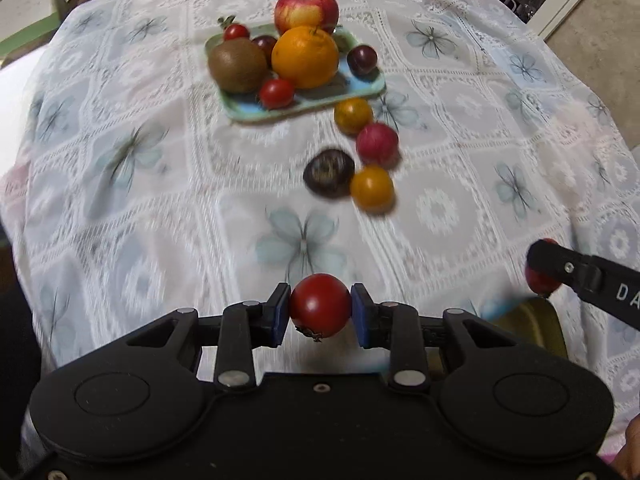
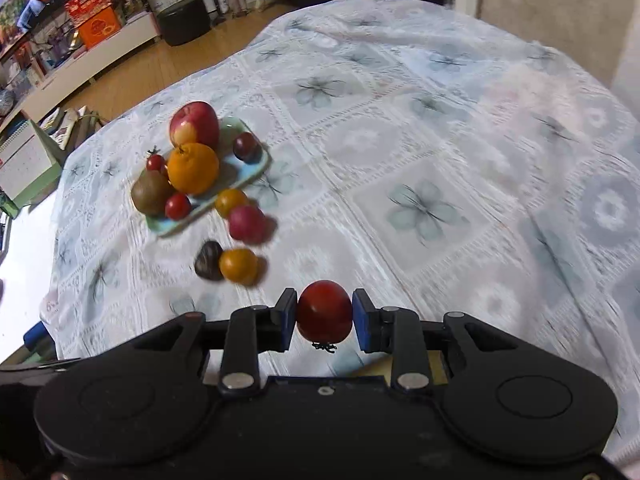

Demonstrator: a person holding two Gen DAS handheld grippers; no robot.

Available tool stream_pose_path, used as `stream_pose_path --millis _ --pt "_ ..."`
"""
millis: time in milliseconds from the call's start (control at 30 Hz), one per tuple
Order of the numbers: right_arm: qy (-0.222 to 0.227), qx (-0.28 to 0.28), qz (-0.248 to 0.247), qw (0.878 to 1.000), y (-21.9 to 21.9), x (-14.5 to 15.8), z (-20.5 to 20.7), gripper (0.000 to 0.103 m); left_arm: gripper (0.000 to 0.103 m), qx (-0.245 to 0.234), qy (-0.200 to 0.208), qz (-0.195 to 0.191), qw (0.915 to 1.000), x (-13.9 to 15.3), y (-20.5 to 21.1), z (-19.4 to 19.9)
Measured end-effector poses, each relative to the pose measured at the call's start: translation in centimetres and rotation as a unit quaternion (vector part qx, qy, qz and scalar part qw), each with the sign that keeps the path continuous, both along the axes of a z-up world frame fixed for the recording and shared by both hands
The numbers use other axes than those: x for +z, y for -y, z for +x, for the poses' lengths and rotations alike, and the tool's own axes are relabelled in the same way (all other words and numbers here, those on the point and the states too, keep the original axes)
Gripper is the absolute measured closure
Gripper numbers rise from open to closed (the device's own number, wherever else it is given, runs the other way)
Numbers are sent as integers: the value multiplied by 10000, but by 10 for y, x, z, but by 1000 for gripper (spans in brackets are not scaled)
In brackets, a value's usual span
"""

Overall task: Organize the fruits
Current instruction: 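Grasp the red plum with the right tool while the left grasps a red cherry tomato, then carry the red plum and cherry tomato over the gold tray with both tools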

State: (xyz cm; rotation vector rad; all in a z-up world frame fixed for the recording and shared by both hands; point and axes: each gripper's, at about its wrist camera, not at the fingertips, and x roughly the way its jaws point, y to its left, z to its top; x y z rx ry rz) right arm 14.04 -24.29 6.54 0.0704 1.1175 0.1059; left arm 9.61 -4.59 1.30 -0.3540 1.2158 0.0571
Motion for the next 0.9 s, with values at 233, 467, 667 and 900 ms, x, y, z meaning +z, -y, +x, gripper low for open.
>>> stream_pose_path --millis 233,467,667,900 --pt "111 -509 381 9979 35 15 -66 72 63 -250 -13 -59 9997 18 23 -57" --pt "131 -681 -459 9965 28 0 -119 72 63 -508 -99 -212 9984 20 49 -107" --pt "513 -614 -1152 9901 32 4 -146 73 63 -560 -186 -71 9982 13 64 -138" --pt "1102 -163 -1220 9863 29 32 -169 72 63 -633 -236 -1 9977 11 71 -149"
